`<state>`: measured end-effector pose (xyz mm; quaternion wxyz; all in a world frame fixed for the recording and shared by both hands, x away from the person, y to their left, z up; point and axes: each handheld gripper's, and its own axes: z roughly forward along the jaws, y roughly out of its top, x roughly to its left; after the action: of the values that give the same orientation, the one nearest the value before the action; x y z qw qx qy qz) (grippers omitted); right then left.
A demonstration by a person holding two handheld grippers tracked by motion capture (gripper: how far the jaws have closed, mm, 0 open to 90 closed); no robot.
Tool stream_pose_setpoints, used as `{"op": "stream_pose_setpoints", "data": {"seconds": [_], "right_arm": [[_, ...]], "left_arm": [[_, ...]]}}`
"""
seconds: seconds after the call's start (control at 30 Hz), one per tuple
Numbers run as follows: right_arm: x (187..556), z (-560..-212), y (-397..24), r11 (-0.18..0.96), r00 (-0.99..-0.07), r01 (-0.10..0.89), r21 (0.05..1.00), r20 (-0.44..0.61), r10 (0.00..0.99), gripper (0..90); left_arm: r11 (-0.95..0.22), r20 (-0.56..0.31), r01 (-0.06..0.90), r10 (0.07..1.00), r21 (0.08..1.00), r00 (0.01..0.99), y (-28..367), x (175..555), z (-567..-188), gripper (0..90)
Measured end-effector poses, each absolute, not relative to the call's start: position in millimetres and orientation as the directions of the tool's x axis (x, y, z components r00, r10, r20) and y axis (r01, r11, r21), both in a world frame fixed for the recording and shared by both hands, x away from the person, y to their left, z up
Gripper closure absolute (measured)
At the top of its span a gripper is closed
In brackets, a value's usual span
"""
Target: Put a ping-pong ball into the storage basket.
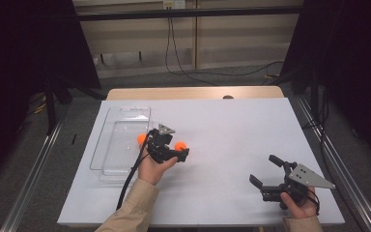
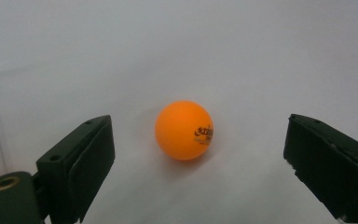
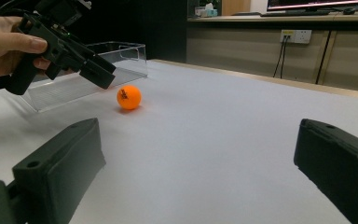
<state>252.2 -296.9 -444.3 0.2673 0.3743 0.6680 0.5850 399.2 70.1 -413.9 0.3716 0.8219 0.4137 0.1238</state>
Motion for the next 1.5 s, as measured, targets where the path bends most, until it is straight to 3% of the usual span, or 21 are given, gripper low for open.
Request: {"op": "stream_pose_setpoints", "data": {"seconds": [1.5], "right_arm": [[256, -445, -294, 0.034, -0.582, 0.189, 0.981, 0.084, 0.809, 0.7]], "left_arm": [[-0.374, -0.098, 0.602, 0.79, 0.705, 0.605, 65, 406, -425, 9.0]]}}
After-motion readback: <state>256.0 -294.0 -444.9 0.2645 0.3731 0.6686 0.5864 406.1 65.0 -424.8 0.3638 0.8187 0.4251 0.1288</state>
